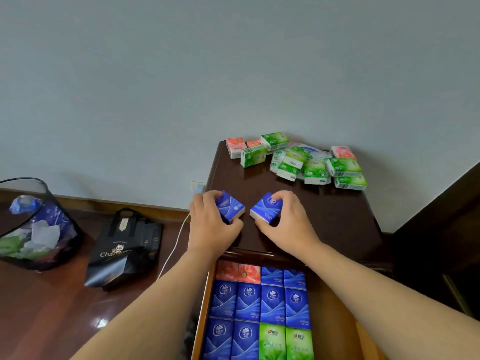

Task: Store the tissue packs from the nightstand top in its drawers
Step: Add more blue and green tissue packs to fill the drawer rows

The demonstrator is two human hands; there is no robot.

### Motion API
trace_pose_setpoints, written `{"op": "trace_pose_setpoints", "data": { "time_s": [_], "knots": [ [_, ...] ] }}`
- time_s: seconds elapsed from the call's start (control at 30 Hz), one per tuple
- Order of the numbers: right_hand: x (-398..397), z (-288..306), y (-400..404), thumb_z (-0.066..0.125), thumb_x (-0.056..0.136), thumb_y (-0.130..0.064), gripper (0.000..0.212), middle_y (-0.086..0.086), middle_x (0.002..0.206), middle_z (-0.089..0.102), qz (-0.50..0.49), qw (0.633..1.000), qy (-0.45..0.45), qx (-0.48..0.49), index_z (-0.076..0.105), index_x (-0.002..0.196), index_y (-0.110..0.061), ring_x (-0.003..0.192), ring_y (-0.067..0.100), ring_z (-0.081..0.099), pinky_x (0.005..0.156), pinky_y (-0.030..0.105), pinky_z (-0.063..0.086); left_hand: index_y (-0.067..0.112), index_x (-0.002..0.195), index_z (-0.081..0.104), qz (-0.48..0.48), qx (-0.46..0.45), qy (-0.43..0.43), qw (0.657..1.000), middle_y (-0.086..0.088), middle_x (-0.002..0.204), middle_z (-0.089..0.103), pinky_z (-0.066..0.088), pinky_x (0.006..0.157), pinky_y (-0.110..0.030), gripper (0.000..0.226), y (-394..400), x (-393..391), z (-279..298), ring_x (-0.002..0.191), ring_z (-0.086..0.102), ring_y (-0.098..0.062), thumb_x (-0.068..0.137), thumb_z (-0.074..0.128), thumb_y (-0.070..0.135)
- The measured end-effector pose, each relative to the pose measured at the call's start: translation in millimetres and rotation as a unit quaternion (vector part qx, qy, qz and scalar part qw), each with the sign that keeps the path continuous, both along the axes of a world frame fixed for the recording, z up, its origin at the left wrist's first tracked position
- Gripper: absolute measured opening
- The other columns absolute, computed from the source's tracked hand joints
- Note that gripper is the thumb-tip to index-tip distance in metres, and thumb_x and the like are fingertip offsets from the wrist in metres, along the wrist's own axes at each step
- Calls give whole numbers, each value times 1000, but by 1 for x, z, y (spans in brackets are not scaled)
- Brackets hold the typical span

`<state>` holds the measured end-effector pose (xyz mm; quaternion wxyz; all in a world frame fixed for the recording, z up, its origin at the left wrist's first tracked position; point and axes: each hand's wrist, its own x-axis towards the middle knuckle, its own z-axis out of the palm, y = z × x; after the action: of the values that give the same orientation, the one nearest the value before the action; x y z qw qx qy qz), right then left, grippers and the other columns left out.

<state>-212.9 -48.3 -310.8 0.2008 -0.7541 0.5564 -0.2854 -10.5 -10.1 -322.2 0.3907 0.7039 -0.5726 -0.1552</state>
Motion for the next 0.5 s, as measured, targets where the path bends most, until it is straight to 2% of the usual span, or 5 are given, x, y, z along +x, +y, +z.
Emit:
{"op": "trace_pose_setpoints", "data": {
  "time_s": [0.13, 0.2, 0.27, 0.4, 0.5],
  "knots": [
    [-27, 16, 51, 85, 72, -54, 85, -7, 128, 43, 21, 994, 23, 101, 44, 141, -25, 119, 10, 50, 100, 20, 40, 11, 150, 37, -20, 77, -9, 997, -5, 132, 31, 28, 109, -31, 89, 38, -4, 5, 129, 31, -26, 76, 80, 33],
    [-38, 24, 77, 84, 69, -54, 74, -15, 122, 40, 56, 992, 20, 114, 45, 130, -37, 112, 0, 51, 92, 10, 40, 15, 146, 45, -32, 83, -18, 996, 0, 123, 28, 27, 105, -28, 84, 62, -15, 9, 122, 32, -25, 72, 82, 32],
    [-47, 26, 104, 85, 68, -44, 68, -17, 119, 39, 79, 991, -15, 108, 45, 123, -39, 106, -3, 54, 88, 9, 44, 18, 138, 49, -45, 65, -26, 997, 4, 119, 27, 27, 100, -28, 82, 90, -32, 8, 111, 32, -19, 66, 85, 35],
    [-68, 16, 152, 85, 68, -17, 70, -5, 113, 61, 60, 979, -137, 138, 50, 125, -37, 94, 5, 66, 84, 24, 56, 25, 132, 44, -59, 83, 49, 994, 7, 119, 30, 35, 97, -28, 80, 144, -70, -9, 103, 38, -14, 60, 78, 33],
    [-82, 1, 181, 84, 68, 5, 79, 3, 111, 74, -14, 924, -292, 245, 52, 127, -36, 98, 15, 73, 84, 45, 65, 27, 137, 39, -56, 159, 171, 971, 0, 129, 35, 47, 89, -22, 83, 171, -93, -24, 102, 51, -9, 68, 82, 11]
  ]
}}
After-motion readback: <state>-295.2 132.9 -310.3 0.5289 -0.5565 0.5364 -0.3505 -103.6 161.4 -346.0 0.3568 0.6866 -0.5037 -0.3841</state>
